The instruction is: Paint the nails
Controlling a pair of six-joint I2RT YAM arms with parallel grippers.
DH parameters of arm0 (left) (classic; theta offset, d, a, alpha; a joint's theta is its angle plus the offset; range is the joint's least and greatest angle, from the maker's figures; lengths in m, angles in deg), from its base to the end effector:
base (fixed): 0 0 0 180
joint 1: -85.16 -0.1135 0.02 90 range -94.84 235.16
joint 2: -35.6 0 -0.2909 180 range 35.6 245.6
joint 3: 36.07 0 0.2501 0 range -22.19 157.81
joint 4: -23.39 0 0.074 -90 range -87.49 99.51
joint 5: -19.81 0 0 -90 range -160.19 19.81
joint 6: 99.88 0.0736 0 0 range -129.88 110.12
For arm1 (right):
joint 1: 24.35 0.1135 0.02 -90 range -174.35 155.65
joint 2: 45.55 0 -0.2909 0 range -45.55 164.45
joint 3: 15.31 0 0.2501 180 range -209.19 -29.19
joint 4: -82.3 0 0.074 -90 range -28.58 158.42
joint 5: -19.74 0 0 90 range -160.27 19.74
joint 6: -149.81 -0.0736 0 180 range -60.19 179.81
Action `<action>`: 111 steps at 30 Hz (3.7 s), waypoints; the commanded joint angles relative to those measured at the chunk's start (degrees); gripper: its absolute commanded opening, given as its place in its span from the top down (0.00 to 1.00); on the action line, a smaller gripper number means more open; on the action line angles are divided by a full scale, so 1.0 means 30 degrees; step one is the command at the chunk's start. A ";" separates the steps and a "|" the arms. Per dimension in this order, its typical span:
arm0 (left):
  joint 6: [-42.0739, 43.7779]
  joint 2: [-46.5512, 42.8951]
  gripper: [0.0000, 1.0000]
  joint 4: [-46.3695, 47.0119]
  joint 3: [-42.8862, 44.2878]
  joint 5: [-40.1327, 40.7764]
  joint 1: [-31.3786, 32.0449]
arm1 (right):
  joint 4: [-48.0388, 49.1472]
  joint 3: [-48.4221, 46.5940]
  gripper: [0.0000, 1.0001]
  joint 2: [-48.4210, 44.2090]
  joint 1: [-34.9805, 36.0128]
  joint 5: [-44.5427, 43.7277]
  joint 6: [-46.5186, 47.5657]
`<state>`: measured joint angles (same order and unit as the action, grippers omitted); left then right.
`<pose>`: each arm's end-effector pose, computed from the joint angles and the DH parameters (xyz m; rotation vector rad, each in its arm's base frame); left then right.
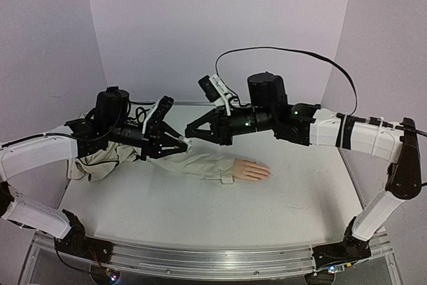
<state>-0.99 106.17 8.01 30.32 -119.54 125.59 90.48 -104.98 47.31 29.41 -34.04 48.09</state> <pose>0.1827 -0.2290 0.3288 1.3299 1.4448 -1.1842 0.2115 0.3621 0.4017 -1.0859 1.2643 1.3581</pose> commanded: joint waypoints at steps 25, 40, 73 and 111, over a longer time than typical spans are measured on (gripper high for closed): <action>-0.0963 -0.1341 0.00 0.1113 0.0791 0.7060 0.0002 | -0.3155 1.0101 1.00 -0.3469 -1.2749 -2.0087 -1.0359; -0.0913 -0.1461 0.01 0.1114 0.0756 0.7288 0.0002 | -0.1799 1.2103 1.00 -0.1892 -1.5360 -2.0839 -1.2076; -0.3038 -0.4744 0.00 0.0637 0.1480 1.8639 -0.4587 | -0.3267 1.0651 0.02 -1.2974 -1.5389 -1.4815 -0.2491; -0.2663 -0.6365 0.01 -0.7370 0.6771 1.8827 -1.2119 | -0.6835 0.5333 0.02 -1.7710 -1.5371 -1.5585 0.1277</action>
<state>-1.52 85.89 -12.66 50.91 -55.23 98.24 68.56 -89.53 -9.05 -16.60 -81.58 51.67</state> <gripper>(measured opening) 0.996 0.983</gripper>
